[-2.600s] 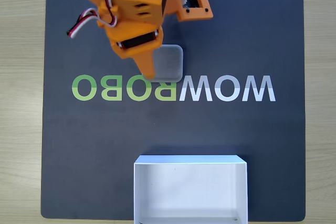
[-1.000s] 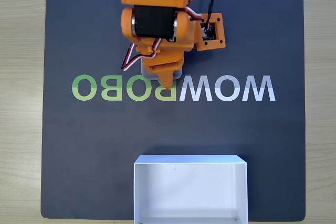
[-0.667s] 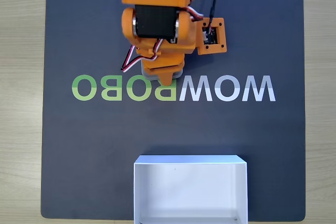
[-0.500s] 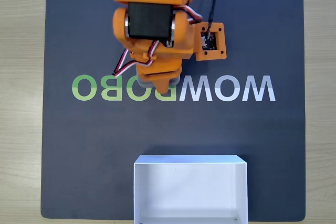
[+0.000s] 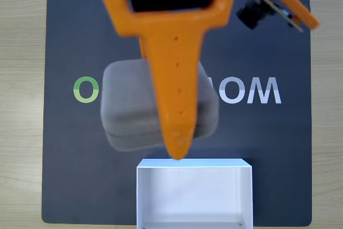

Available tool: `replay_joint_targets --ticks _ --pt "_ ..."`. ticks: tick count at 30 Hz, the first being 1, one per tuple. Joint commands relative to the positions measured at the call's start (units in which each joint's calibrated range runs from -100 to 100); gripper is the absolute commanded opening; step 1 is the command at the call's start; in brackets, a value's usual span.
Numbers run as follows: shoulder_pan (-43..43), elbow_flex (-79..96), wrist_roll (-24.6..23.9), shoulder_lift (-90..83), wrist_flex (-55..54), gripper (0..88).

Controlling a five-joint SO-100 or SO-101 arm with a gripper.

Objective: Grab the usb to bin

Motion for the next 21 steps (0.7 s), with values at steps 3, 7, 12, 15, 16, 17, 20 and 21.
replay_joint_targets --ticks 3,7,12,15,16,17,20,21 --pt "-0.21 -15.02 0.21 12.66 -0.21 10.6" --pt "-0.29 -25.5 0.16 26.05 -0.21 10.6" --pt "-1.3 -32.18 -0.16 38.69 -1.17 10.6" --pt "-2.31 -33.0 -0.16 43.26 -5.53 10.6" --pt "-2.65 -32.64 -0.16 44.37 -7.63 10.6" --pt "-2.82 -32.18 -0.05 45.3 -9.72 10.6" --pt "-3.07 -31.91 0.16 47.93 -15.57 10.6" --pt "-3.24 -31.91 0.21 48.69 -17.49 10.6"
